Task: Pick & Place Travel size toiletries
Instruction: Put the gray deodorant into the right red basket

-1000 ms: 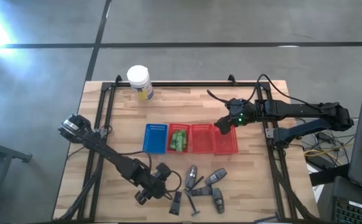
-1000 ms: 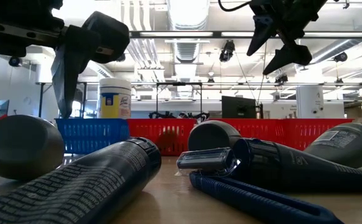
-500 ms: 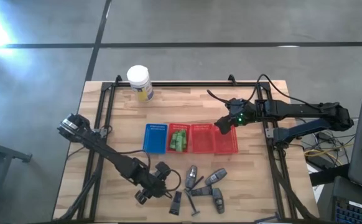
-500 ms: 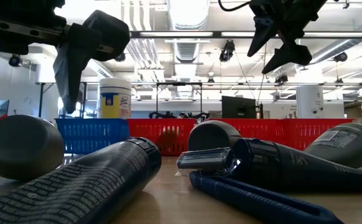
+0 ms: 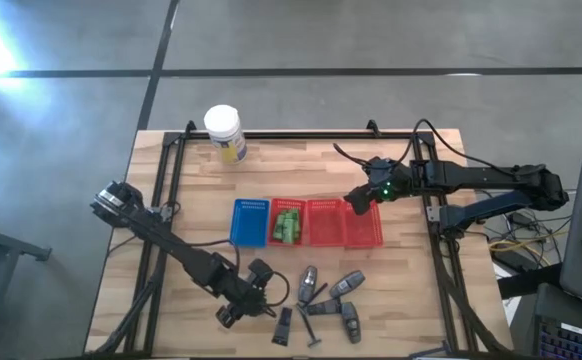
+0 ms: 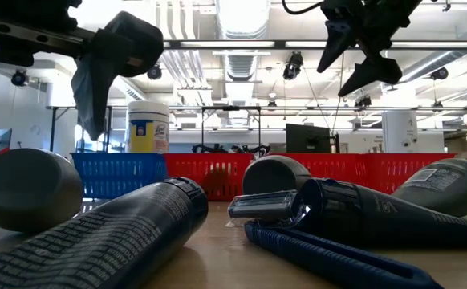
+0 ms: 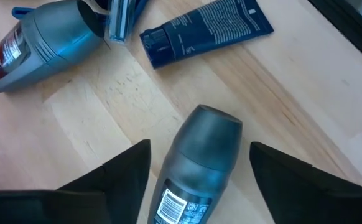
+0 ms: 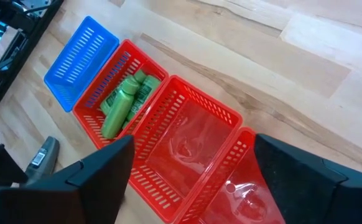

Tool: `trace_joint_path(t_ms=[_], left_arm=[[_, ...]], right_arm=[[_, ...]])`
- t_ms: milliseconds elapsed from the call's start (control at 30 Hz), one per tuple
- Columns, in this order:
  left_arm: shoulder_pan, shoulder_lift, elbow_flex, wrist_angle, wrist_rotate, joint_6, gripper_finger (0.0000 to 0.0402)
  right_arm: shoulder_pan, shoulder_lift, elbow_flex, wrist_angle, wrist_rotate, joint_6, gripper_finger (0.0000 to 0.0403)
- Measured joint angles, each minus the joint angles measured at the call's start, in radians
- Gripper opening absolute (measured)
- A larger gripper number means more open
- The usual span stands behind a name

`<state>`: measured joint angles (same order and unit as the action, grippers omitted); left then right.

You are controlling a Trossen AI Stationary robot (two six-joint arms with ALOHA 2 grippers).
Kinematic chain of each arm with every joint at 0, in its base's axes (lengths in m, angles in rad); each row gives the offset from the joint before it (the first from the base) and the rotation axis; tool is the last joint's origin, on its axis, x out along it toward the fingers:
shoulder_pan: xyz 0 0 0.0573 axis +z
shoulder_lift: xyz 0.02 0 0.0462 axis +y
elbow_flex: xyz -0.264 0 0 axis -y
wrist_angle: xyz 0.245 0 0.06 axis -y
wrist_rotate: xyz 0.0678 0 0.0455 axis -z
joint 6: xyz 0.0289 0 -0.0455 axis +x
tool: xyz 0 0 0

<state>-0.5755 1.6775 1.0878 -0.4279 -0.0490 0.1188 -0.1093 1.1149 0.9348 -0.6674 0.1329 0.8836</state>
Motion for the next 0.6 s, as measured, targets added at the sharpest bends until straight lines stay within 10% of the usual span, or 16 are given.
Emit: trace_joint_path(t_ms=[600], left_arm=[[-0.001, 0.000, -0.002, 0.002, -0.006, 0.143, 0.0309]], right_arm=[[0.000, 0.000, 0.000, -0.001, -0.002, -0.001, 0.0334]])
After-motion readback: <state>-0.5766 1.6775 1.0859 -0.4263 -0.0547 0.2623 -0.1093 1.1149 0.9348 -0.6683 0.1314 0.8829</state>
